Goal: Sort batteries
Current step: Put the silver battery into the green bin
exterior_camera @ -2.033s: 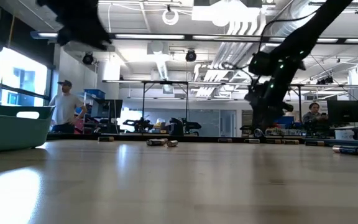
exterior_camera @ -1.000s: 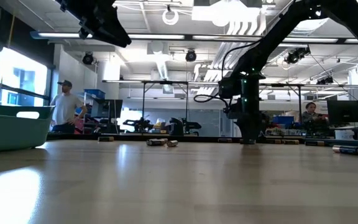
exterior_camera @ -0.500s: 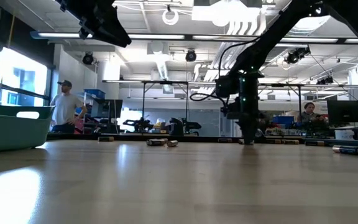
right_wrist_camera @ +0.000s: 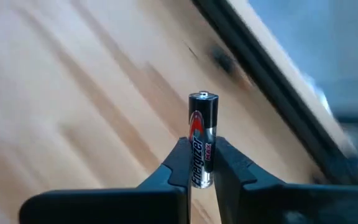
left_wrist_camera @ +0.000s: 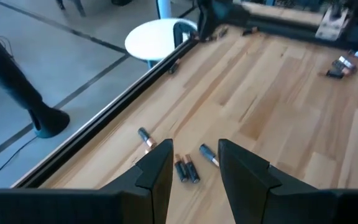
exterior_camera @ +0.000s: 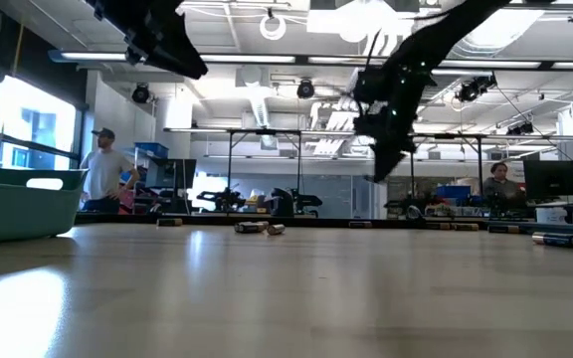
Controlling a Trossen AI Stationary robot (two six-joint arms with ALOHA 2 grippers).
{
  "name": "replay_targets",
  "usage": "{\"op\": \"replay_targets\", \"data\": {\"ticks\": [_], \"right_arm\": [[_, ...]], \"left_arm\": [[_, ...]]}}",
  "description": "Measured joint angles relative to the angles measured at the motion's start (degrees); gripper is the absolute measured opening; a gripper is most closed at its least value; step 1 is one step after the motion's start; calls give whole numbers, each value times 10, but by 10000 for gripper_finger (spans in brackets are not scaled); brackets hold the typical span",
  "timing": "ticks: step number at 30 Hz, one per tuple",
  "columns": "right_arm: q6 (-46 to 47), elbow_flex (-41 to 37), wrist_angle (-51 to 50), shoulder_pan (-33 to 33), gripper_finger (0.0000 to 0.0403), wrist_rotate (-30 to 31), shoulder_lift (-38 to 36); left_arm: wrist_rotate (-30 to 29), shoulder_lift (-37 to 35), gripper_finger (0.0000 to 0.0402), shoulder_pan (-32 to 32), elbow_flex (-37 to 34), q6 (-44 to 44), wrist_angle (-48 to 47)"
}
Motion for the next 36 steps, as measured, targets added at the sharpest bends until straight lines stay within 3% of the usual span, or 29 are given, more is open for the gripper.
{"op": "replay_targets", "data": {"ticks": [4, 7, 11, 15, 23, 27, 36], "right_arm": [[-18, -116, 225, 40, 22, -168, -49], [28, -221, 449, 91, 21, -249, -60], [91, -293, 720, 176, 21, -273, -49], [118, -301, 850, 239, 21, -262, -37], [80, -230, 836, 301, 21, -229, -34], [62, -221, 801, 305, 21, -203, -35], [66, -227, 785, 306, 21, -198, -40]], "left_arm": [[-5, 0, 122, 2, -41, -3, 40], [30, 0, 127, 15, -101, -5, 156], [122, 14, 150, 48, -197, 17, 418], [202, 58, 185, 72, -243, 80, 592], [264, 152, 226, 87, -201, 84, 650], [317, 163, 227, 87, -184, 101, 647], [324, 156, 227, 89, -180, 104, 605]]}}
